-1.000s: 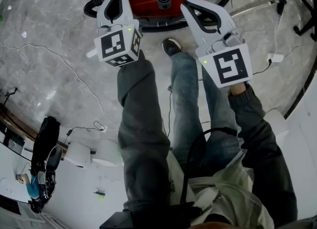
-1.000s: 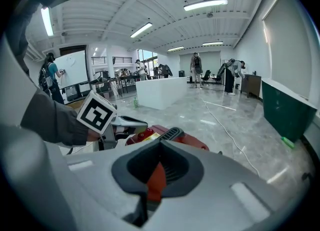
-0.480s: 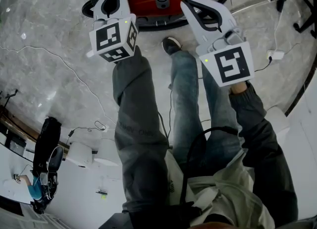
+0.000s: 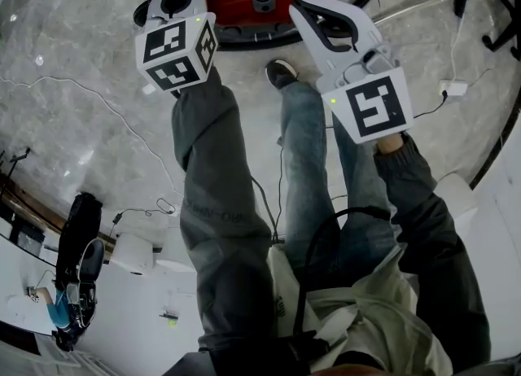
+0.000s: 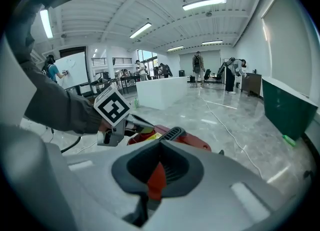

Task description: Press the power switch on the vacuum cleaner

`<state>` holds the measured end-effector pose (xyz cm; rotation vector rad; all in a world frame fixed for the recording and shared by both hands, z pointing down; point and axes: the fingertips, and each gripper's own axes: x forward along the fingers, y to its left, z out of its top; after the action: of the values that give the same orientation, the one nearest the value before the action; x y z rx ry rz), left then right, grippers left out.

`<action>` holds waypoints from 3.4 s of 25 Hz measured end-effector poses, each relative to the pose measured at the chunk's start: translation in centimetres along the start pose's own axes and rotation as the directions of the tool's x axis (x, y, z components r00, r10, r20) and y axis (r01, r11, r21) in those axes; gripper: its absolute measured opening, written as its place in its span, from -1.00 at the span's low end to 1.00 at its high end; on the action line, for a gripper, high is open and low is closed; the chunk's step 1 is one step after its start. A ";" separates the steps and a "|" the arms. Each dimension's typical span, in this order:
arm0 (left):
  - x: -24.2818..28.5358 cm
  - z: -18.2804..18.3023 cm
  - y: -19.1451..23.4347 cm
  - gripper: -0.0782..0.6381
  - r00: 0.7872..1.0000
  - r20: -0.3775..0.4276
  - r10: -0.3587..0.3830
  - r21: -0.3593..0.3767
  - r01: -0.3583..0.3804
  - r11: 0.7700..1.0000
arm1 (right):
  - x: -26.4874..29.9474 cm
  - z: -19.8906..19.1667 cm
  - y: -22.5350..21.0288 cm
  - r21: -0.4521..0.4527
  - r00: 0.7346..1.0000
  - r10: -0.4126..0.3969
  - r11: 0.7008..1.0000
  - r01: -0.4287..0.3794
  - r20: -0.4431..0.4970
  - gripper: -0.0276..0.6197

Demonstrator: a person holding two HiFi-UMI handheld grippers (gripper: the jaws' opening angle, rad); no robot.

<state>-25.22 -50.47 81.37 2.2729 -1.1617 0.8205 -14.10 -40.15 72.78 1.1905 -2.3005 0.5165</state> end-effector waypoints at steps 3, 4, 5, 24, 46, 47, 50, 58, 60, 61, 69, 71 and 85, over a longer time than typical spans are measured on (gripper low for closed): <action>0.2 0.1 -0.1 -0.77 0.999 -0.013 -0.035 -0.006 0.035 0.999 | -0.4 -0.2 -0.1 0.004 1.000 -0.004 1.000 0.004 0.001 -0.91; 0.1 0.2 -0.1 -0.76 0.999 -0.001 -0.035 -0.014 0.035 0.999 | -0.6 -0.2 -0.1 0.004 1.000 -0.005 1.000 0.005 0.000 -0.91; 0.0 0.2 -0.1 -0.77 0.999 0.015 -0.029 -0.025 0.029 0.999 | -0.8 -0.3 -0.1 0.004 1.000 -0.005 1.000 0.005 -0.001 -0.91; -18.9 -1.3 -11.5 -0.77 0.922 0.289 0.259 -0.281 -0.177 0.943 | -9.3 -2.5 -2.5 0.125 0.998 0.050 0.991 -0.055 0.047 -0.91; -40.9 6.3 -35.6 -0.77 0.893 0.434 0.121 -0.205 -0.033 0.978 | -40.9 2.8 -1.4 0.179 0.972 -0.026 0.984 -0.017 0.234 -0.91; -42.2 6.0 -35.8 -0.77 0.889 0.439 0.133 -0.217 -0.039 0.975 | -41.7 3.2 0.0 0.178 0.969 -0.023 0.984 -0.022 0.246 -0.91; -46.8 5.0 -36.9 -0.77 0.869 0.465 0.167 -0.252 -0.050 0.966 | -44.3 4.0 4.8 0.154 0.963 0.012 0.987 -0.056 0.270 -0.91; -58.1 1.6 -41.6 -0.77 0.842 0.499 0.206 -0.297 -0.057 0.953 | -54.1 5.9 15.8 0.052 0.944 0.103 0.991 -0.126 0.314 -0.91; -60.2 0.5 -43.0 -0.77 0.837 0.501 0.220 -0.315 -0.060 0.947 | -56.5 5.9 17.2 0.041 0.941 0.108 0.991 -0.127 0.322 -0.91; -61.1 -0.1 -43.7 -0.77 0.833 0.505 0.225 -0.319 -0.062 0.946 | -57.6 5.8 17.7 0.041 0.939 0.107 0.991 -0.127 0.325 -0.91; -64.9 -2.0 -47.8 -0.77 0.804 0.526 0.277 -0.322 -0.113 0.940 | -63.5 2.9 18.8 0.042 0.931 0.130 0.987 -0.153 0.342 -0.91; -64.6 -1.8 -50.2 -0.77 0.807 0.527 0.266 -0.298 -0.118 0.947 | -65.8 1.8 18.2 0.031 0.927 0.129 0.988 -0.149 0.353 -0.91; -64.1 -6.0 -75.2 -0.77 0.834 0.542 0.102 -0.204 0.012 0.979 | -83.0 -14.0 13.9 0.093 0.961 0.090 0.989 -0.118 0.262 -0.91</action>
<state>5.70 29.81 32.44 2.3813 -1.4661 0.0289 19.05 28.33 34.19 1.2561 -2.5959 0.5590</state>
